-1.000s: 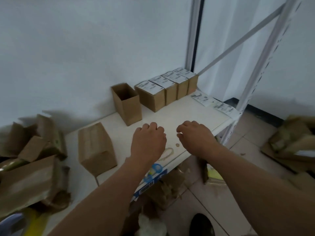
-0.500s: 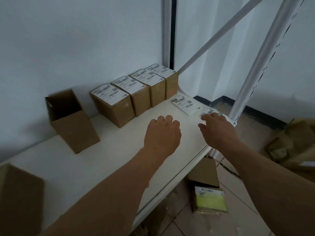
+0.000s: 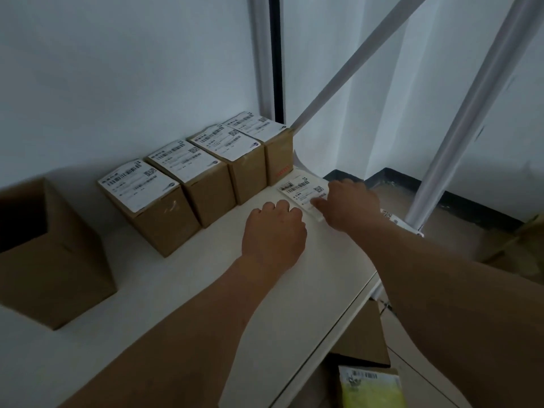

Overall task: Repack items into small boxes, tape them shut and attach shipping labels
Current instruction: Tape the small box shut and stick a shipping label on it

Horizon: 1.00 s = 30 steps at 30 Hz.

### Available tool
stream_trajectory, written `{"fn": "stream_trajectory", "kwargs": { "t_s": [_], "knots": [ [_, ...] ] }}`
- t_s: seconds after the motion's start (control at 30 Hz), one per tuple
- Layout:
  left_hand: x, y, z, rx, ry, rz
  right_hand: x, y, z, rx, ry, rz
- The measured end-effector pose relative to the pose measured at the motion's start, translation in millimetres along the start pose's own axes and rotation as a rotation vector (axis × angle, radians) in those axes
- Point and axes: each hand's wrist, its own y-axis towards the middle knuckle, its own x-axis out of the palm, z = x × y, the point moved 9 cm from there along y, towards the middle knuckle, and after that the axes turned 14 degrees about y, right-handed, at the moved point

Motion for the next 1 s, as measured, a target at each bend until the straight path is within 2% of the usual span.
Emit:
{"fn": "stream_trajectory", "kwargs": {
  "t_s": [0.4, 0.5, 0.63, 0.83, 1.0],
  "knots": [
    [17.9, 1.3, -17.9, -0.095, -0.114, -0.064, 8.8, 18.6, 11.5, 0.132, 0.005, 0.006],
    [16.2, 2.8, -23.5, -0.119, -0.132, -0.063, 15.2, 20.7, 12.6, 0.165, 0.016, -0.059],
    [17.8, 2.1, -24.5, -0.119, -0.134, -0.082, 26.9, 22.1, 8.7, 0.157, 0.063, -0.124],
    [21.2, 2.5, -22.7, -0.134, -0.158, -0.103, 20.7, 25.4, 8.3, 0.142, 0.045, -0.080],
    [22.8, 1.5, -19.1, -0.146, -0.206, -0.111, 19.1, 27.6, 6.5, 0.107, 0.135, -0.045]
  ]
}}
